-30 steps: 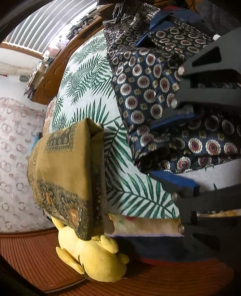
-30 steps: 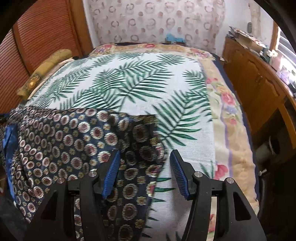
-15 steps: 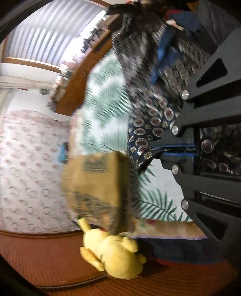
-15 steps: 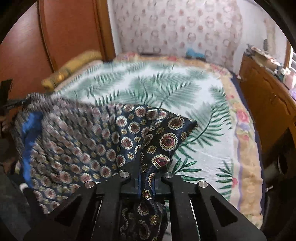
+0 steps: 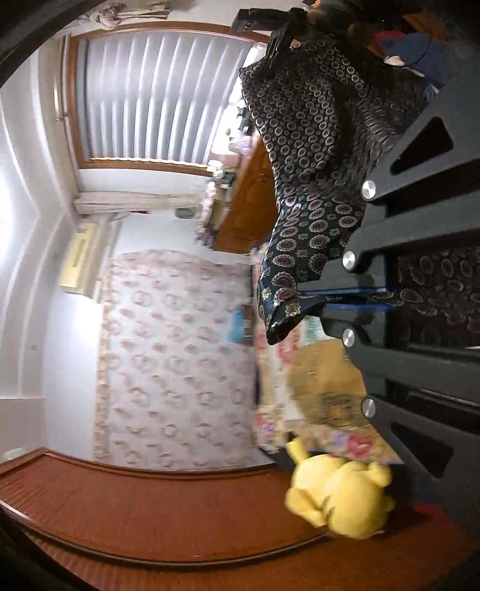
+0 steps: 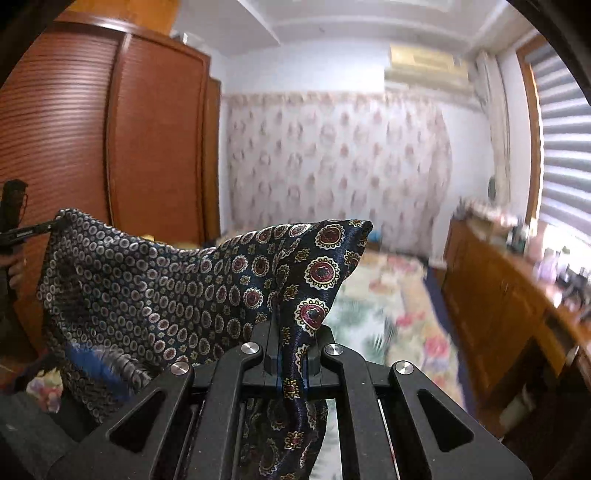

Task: Fold small clothes
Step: 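Grasp the shirt edge with both grippers and lift it high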

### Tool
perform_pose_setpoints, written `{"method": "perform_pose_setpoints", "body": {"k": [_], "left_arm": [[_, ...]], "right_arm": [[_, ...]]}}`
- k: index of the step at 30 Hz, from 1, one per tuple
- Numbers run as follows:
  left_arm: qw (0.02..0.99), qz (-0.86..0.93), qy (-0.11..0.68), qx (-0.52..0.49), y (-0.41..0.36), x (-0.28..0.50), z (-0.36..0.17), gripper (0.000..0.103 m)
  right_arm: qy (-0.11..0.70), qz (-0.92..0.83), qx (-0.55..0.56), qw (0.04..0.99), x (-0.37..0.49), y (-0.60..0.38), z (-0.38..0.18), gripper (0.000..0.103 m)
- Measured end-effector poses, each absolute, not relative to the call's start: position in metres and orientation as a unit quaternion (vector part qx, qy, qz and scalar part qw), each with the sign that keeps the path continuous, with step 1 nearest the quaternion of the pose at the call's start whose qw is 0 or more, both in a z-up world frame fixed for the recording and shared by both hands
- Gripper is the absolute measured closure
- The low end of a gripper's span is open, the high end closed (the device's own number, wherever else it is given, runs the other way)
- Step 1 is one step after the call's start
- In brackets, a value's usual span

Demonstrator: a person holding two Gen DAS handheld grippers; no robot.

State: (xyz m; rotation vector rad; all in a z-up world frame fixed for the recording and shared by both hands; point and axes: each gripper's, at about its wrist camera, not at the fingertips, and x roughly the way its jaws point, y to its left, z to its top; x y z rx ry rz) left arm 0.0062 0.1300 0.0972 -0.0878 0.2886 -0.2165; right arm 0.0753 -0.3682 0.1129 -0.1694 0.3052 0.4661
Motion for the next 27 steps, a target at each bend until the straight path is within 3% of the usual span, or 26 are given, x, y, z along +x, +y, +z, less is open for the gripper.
{"method": "perform_pose_setpoints", "body": {"k": [7, 12, 19, 27], "left_arm": [[0.991, -0.090, 0.088, -0.033, 0.152, -0.003, 0.156, 0.103], [0.993, -0.071, 0.089, -0.030, 0.168, 0.008, 0.162, 0.103], [0.988, -0.043, 0.148, -0.032, 0.180, 0.081, 0.114, 0.103], [0.973, -0.015, 0.231, -0.008, 0.167, 0.186, 0.018, 0.103]], "right_arm": [[0.094, 0.229, -0.093, 0.964, 0.066, -0.366, 0.183, 0.100], [0.093, 0.226, -0.104, 0.964, 0.075, -0.364, 0.194, 0.100], [0.167, 0.210, -0.114, 0.957, 0.149, -0.357, 0.148, 0.100], [0.262, 0.190, -0.123, 0.938, 0.264, -0.337, 0.046, 0.100]]}}
